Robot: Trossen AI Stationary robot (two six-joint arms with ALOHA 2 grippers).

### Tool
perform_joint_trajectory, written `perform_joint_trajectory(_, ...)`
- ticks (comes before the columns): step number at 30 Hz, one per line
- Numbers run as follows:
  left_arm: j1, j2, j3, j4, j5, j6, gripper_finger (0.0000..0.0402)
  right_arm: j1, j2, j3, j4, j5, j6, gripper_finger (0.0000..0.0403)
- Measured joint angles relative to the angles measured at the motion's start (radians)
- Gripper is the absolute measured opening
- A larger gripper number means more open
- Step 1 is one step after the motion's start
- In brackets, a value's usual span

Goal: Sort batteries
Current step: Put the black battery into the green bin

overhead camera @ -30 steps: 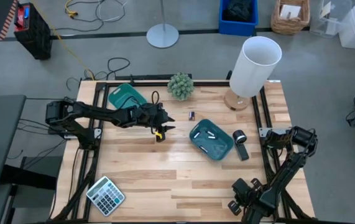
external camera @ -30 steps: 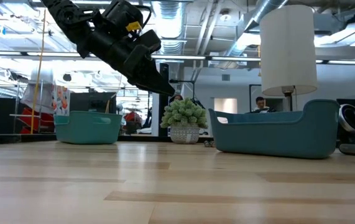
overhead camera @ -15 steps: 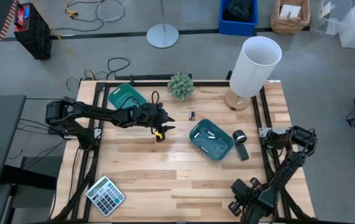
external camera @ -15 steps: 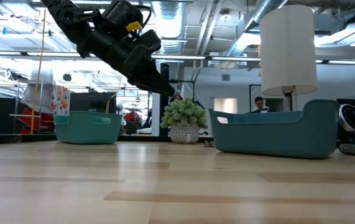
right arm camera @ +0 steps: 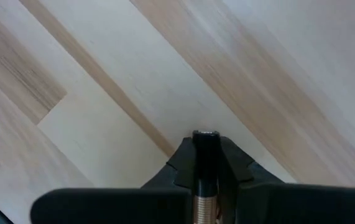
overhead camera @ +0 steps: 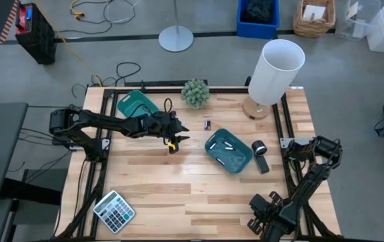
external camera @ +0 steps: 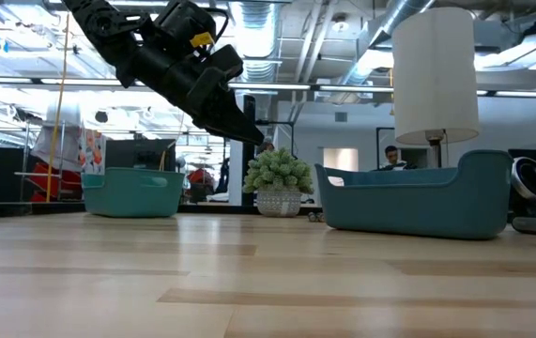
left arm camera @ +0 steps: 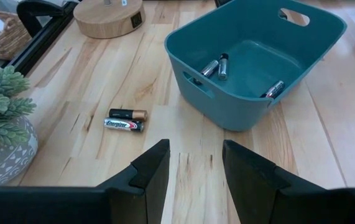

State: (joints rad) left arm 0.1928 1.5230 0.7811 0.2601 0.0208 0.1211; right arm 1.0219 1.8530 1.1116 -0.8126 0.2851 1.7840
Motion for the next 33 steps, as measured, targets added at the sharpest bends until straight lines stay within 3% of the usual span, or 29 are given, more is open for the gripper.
perform_joint_trajectory(18,0.000,0.000,0.000,0.000,0.000,0.000,0.0143,-0.101,0.002,0.065,0.001,0.063,-0.276,0.0042)
perform_joint_trajectory(33,-0.003,-0.013,0.000,0.027,0.000,-0.016,0.0143,-0.293,-0.001,0.147,0.014,0.085,-0.701,0.0042)
